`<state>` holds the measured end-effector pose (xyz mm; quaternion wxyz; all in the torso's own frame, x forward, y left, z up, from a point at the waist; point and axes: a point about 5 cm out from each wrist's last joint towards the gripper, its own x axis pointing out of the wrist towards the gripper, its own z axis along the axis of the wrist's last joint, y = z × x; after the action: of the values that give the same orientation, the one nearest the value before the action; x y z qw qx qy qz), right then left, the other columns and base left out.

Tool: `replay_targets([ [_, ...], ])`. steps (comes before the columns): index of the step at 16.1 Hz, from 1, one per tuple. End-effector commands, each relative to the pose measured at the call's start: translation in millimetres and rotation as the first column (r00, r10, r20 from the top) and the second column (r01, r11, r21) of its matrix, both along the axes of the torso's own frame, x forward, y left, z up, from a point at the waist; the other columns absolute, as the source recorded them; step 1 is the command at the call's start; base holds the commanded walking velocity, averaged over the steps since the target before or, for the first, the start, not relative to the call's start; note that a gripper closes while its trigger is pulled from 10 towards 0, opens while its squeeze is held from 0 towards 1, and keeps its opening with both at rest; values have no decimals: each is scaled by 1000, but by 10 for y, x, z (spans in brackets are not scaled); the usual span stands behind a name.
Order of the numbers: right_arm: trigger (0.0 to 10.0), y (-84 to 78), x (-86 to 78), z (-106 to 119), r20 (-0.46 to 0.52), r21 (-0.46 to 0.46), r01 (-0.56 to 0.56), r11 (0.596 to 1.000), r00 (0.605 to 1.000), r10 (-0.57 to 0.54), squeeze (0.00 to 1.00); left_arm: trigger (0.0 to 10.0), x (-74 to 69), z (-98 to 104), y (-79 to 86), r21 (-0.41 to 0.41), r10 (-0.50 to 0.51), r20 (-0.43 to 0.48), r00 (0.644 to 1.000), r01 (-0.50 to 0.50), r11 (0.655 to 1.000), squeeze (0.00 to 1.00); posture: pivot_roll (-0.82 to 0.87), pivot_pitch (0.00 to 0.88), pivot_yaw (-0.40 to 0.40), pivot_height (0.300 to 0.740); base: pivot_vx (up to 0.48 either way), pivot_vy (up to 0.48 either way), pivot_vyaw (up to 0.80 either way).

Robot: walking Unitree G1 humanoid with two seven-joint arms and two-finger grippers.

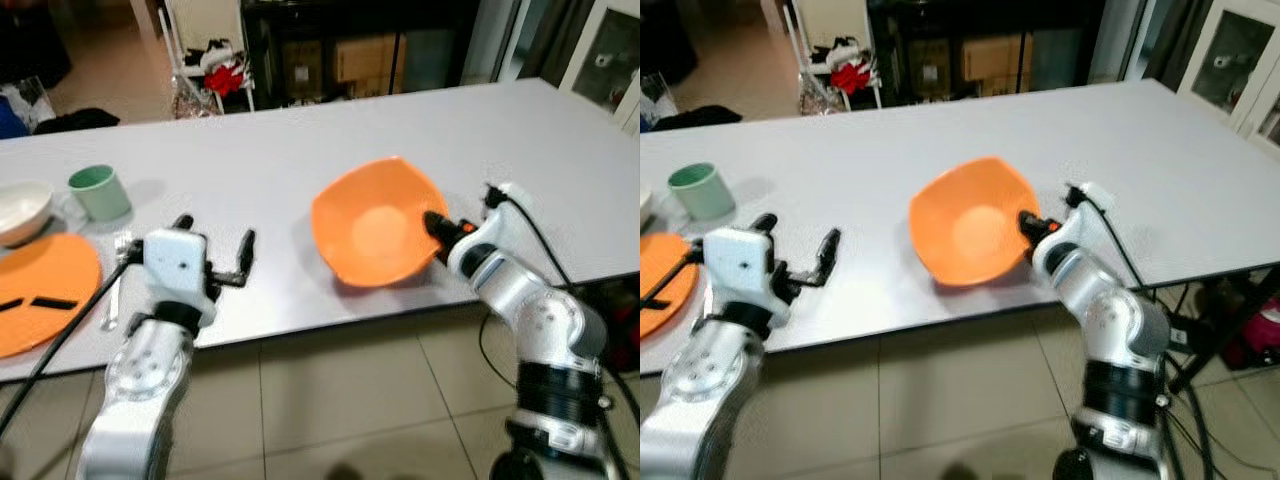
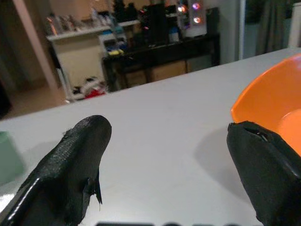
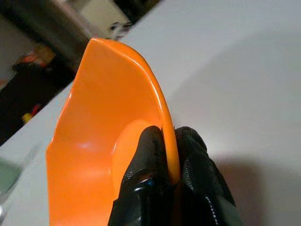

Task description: Setting the table

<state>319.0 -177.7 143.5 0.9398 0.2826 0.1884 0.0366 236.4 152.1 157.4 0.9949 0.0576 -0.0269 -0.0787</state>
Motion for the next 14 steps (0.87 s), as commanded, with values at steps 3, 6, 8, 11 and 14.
replay_targets([
  [3, 10000, 54, 141, 124, -4, 69, -26, 997, 1000, 26, 0, 10000, 12, 52, 60, 28, 6, 16, 1000, -7, 1000, 0, -126, 0, 56, 740, 368, 0, 0],
  [6, 10000, 31, 173, 86, -68, 100, -53, 994, 996, 60, 0, 10000, -32, 34, 0, 28, -63, -6, 998, 64, 998, 0, -123, 0, 57, 740, 99, 0, 0],
  [8, 10000, 45, 165, 68, -88, 96, -83, 992, 992, 91, 0, 10000, -44, 8, -31, 25, -84, -23, 996, 85, 996, 0, -123, 0, 58, 740, 0, 0, 0],
  [11, 10000, 54, 184, 131, -24, 60, -76, 995, 997, 77, 0, 10000, -14, -21, -2, 16, -27, -40, 999, 28, 999, 0, -120, 0, 59, 740, 0, 0, 0],
  [14, 10000, 82, 94, 160, 22, 41, -91, 995, 996, 90, 0, 10000, -12, -51, 52, -3, 63, -48, 997, -63, 998, 0, -129, 0, 61, 740, 0, 0, 0],
])
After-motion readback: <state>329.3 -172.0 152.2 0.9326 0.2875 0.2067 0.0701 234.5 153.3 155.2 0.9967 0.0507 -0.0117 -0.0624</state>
